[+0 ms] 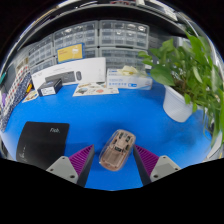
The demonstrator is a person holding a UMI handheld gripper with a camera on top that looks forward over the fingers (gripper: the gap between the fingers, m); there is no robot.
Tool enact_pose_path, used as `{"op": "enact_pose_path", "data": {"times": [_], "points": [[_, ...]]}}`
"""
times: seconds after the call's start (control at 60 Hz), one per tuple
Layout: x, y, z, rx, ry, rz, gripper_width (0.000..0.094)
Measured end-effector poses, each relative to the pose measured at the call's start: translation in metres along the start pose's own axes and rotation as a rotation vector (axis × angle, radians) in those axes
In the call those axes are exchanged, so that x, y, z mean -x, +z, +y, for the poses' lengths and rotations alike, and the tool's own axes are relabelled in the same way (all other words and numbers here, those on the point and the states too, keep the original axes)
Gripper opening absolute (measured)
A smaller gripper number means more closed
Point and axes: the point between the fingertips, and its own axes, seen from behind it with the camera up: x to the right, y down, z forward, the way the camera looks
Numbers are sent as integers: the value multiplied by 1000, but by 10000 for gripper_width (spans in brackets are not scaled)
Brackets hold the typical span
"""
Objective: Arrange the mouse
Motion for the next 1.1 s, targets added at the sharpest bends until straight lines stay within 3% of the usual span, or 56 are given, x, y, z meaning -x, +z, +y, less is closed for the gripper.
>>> {"op": "enact_pose_path", "data": {"times": [0.117,0.25,0.333,0.35,0.367,0.433,0.483,0.667,0.967,1.1], "points": [[12,17,-16,11,-23,-25,697],[21,31,-25,26,-32,-47,483],[22,33,-25,30,-30,-55,462],[23,33,-25,30,-31,-58,501],[23,33,-25,30,-30,-60,438],[22,33,-24,36,-27,-58,433],[22,33,-25,41,-31,-54,371],[24,29,-28,83,-2,-42,351],[77,-74,-177,-168,45,-3,351],[135,-115,-207,-230,34,-24,351]]}}
